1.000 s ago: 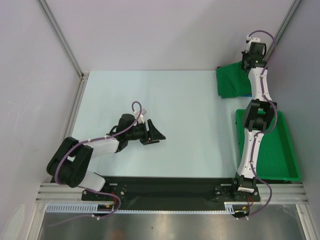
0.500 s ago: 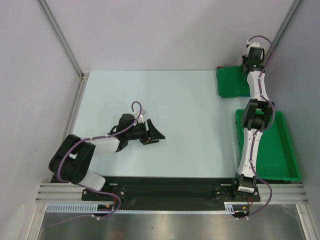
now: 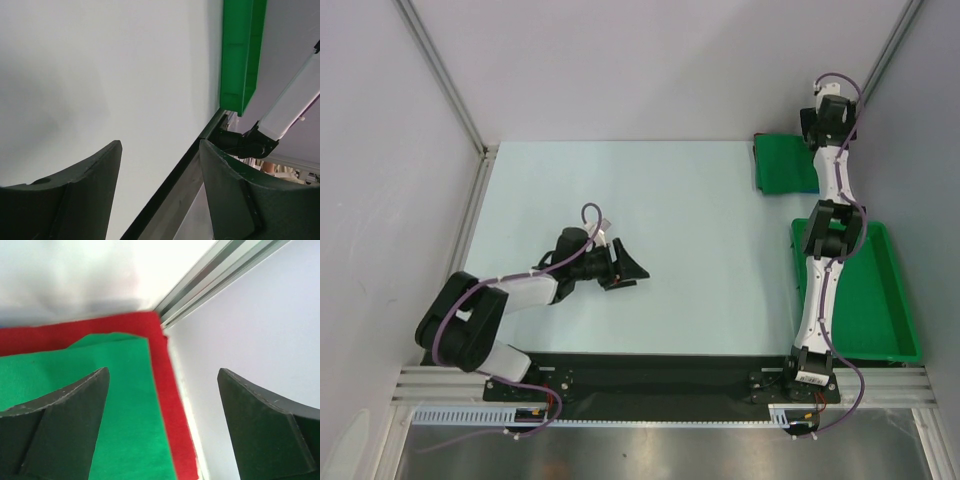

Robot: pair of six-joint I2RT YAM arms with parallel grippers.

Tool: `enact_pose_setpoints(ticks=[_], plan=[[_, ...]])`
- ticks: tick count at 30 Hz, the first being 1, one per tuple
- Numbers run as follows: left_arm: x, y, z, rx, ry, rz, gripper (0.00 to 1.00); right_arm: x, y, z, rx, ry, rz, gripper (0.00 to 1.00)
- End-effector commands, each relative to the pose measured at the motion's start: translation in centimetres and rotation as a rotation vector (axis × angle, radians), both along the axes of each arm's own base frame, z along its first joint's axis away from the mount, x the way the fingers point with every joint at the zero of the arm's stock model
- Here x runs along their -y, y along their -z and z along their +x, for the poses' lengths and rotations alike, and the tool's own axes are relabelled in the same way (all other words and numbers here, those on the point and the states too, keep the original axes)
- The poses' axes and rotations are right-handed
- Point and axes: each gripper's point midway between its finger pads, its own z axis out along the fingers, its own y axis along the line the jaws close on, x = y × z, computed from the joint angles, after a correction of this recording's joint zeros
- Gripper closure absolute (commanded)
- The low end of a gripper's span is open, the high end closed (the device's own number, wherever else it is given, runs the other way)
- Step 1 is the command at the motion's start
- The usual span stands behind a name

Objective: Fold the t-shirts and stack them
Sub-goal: Neatly place the folded tshirt to the corner, then reset both grippers

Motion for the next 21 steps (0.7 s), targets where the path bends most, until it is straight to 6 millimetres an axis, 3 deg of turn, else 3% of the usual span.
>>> enact_pose_setpoints(ticks=[1,2,4,5,7,8,9,10,11,12,14,15,16,17,18,19,20,21], plan=[[-0.3,-3.3,0.6,0.103,-0.02,-0.03,0.31,-2.0,-12.2,-0.2,0.189,0.001,-0.143,0.05],[-0.3,-3.7,0.5,0.113,-0.025,-0.035,0.31,-3.7,-15.5,-0.9,0.228,-0.018,-0.146,0.04],[-0.6,-4.0,0.0,0.114,-0.038,-0.029,0.3,-6.2,-16.1,-1.6,0.205,-0.055,-0.115,0.03],[-0.8,-5.2,-0.2,0.148,-0.045,-0.04,0.3,-8.7,-17.7,-2.1,0.232,-0.08,-0.065,0.02],[-1.2,-5.7,-0.8,0.164,-0.059,-0.035,0.29,-11.7,-17.8,-3.3,0.196,-0.127,0.006,0.02],[-1.4,-6.7,-1.1,0.195,-0.063,-0.05,0.28,-15.3,-18.1,-4.4,0.199,-0.165,0.089,0.01],[-1.6,-6.9,-1.5,0.201,-0.071,-0.049,0.28,-16.9,-17.8,-5.0,0.188,-0.191,0.13,0.01],[-1.9,-6.8,-1.9,0.195,-0.076,-0.042,0.28,-19.2,-17.1,-5.5,0.174,-0.243,0.187,0.0],[-2.1,-7.9,-2.3,0.231,-0.084,-0.058,0.28,-21.1,-14.6,-6.3,0.126,-0.255,0.267,0.0],[-2.3,-8.2,-2.6,0.242,-0.089,-0.061,0.27,-24.0,-15.7,-7.7,0.139,-0.309,0.316,0.01],[-3.1,-7.9,-3.4,0.241,-0.113,-0.043,0.26,-27.7,-15.0,-9.4,0.116,-0.386,0.407,0.0],[-3.5,-8.3,-3.9,0.264,-0.123,-0.053,0.25,-31.1,-11.7,-10.9,0.049,-0.428,0.476,0.0],[-3.9,-8.2,-4.3,0.263,-0.134,-0.047,0.25,-32.3,-13.4,-12.5,0.078,-0.461,0.502,0.0],[-4.2,-8.3,-4.6,0.269,-0.145,-0.05,0.25,-33.6,-12.4,-13.7,0.057,-0.471,0.535,0.0],[-4.5,-8.3,-4.7,0.27,-0.165,-0.052,0.24,-34.7,-10.1,-15.2,0.023,-0.457,0.602,0.0],[-4.9,-8.5,-5.3,0.287,-0.175,-0.067,0.24,-36.9,-10.8,-17.3,0.02,-0.519,0.673,0.0],[-5.1,-8.5,-5.5,0.282,-0.19,-0.079,0.23,-37.9,-10.5,-18.6,0.014,-0.542,0.73,0.0],[-5.3,-7.9,-5.8,0.273,-0.203,-0.082,0.23,-39.4,-7.2,-20.8,-0.042,-0.595,0.807,0.0]])
